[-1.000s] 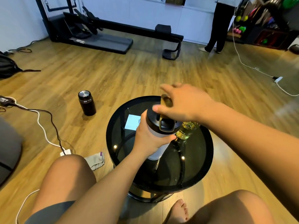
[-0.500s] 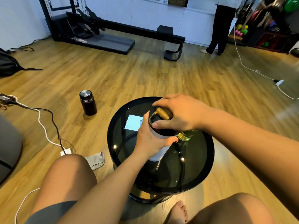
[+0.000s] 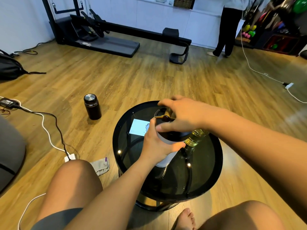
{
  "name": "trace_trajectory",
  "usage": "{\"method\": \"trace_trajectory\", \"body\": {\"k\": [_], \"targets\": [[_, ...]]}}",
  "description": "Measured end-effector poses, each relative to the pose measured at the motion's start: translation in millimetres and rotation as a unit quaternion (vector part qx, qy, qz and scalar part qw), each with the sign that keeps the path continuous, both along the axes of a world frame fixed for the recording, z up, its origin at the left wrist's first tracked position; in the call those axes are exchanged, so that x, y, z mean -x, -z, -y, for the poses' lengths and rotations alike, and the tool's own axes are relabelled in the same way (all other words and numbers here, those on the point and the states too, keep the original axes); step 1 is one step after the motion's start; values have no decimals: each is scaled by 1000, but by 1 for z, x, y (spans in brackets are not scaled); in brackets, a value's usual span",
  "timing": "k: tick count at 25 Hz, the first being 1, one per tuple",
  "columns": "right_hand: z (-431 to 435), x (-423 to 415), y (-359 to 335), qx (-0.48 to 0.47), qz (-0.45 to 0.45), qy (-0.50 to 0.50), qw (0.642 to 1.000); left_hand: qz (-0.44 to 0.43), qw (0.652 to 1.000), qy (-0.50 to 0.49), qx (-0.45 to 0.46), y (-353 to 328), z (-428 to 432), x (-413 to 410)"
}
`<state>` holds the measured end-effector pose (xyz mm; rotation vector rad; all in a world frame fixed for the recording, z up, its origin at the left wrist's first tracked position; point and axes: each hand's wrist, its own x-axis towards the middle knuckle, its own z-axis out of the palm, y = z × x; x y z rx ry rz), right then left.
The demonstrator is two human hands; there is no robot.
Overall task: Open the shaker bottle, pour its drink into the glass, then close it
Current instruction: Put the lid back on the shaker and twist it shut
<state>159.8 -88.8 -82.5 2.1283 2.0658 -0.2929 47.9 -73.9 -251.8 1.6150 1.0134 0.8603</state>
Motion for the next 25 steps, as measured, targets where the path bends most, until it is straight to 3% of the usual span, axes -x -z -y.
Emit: {"method": "trace_trajectory", "body": {"k": [2, 4, 9, 12, 15, 19, 22, 25], "targets": [[2, -3, -2, 5, 15, -29, 999, 1, 1000, 3, 13, -1, 0, 1], [3, -1, 2, -19, 50, 5, 999, -5, 1000, 4, 31, -1, 0, 1], [2, 1, 1, 12, 29, -29, 999, -6, 1000, -3, 23, 1, 0, 0], [3, -3, 7, -7, 65, 23, 998, -3, 999, 11, 39, 1, 0, -1], [7, -2, 11, 22, 10, 7, 1000, -3, 999, 16, 33, 2, -1, -1], [4, -1, 14, -9, 35, 39, 999, -11, 999, 24, 28, 4, -1, -1], [8, 1, 11, 25, -30, 1, 999, -11, 1000, 14, 20, 6, -3, -2], [8, 7, 16, -6, 9, 8, 1000, -16, 1000, 10, 23, 3, -2, -3]]}}
